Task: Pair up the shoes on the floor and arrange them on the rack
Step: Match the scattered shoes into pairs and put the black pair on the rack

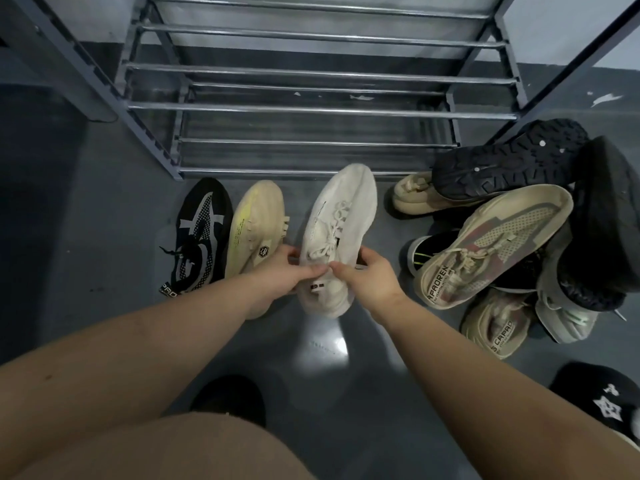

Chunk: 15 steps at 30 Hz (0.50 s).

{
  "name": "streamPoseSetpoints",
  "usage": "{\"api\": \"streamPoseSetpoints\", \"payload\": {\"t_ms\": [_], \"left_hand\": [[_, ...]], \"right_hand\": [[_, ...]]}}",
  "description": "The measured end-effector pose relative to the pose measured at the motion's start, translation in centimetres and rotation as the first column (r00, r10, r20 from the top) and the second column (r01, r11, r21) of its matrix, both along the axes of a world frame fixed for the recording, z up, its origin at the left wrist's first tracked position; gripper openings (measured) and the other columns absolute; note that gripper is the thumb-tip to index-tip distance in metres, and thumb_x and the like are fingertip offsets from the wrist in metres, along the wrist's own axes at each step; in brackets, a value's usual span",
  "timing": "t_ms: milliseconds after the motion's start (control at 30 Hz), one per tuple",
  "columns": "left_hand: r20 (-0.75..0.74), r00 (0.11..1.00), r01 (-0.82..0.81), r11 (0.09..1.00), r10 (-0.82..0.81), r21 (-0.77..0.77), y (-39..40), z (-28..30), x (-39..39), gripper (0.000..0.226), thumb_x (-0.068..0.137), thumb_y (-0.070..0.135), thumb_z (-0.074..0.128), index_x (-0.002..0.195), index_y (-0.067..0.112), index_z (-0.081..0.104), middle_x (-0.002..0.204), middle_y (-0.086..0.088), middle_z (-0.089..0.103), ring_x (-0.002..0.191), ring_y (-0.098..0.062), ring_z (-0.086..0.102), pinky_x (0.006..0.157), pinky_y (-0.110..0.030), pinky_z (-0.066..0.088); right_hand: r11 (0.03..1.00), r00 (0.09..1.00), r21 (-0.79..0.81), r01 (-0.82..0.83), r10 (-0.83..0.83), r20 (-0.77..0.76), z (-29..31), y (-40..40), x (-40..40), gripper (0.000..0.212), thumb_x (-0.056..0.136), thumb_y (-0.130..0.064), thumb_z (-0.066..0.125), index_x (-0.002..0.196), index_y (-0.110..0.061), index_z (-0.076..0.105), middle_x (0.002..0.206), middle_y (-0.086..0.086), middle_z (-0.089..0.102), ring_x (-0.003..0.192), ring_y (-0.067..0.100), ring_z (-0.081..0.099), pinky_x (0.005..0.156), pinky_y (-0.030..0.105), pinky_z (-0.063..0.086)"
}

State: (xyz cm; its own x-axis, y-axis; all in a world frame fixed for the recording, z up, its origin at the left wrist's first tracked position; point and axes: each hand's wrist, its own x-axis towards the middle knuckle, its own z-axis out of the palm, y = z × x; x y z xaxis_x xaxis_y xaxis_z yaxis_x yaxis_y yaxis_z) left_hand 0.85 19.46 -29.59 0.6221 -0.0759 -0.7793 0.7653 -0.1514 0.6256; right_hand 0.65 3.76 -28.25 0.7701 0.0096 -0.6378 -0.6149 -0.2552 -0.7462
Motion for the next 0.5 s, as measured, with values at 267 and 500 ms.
{"api": "streamPoseSetpoints", "payload": {"t_ms": [267,500], "left_hand": [[-0.054,0.993,-0.108,0.994,0.108,0.013,0.5,-2.6,-0.6,0.075,0.063,0.013,0.085,0.125,0.011,0.044,0.119,-0.007,0.062,0.107,-0.026,0.063,0.092,-0.048,0.052],[-0.046,0.999,0.008,0.999,-0.006,0.051,0.7,-2.5,-0.4,0.082,0.078,0.005,0.073,0.146,0.011,0.029,0.145,-0.004,0.043,0.131,-0.022,0.044,0.109,-0.039,0.036]], "right_hand": [[0.972,0.974,-0.066,-0.226,0.226,0.001,-1.4,0.2,1.4,0.048,0.086,-0.012,0.067,0.133,-0.013,0.054,0.120,0.005,0.065,0.111,0.021,0.061,0.099,0.035,0.048],[0.956,0.950,-0.029,-0.292,0.287,-0.119,-1.9,0.3,0.7,0.052,0.089,-0.022,0.064,0.137,-0.015,0.046,0.118,-0.005,0.059,0.108,0.013,0.056,0.098,0.028,0.046]]}}
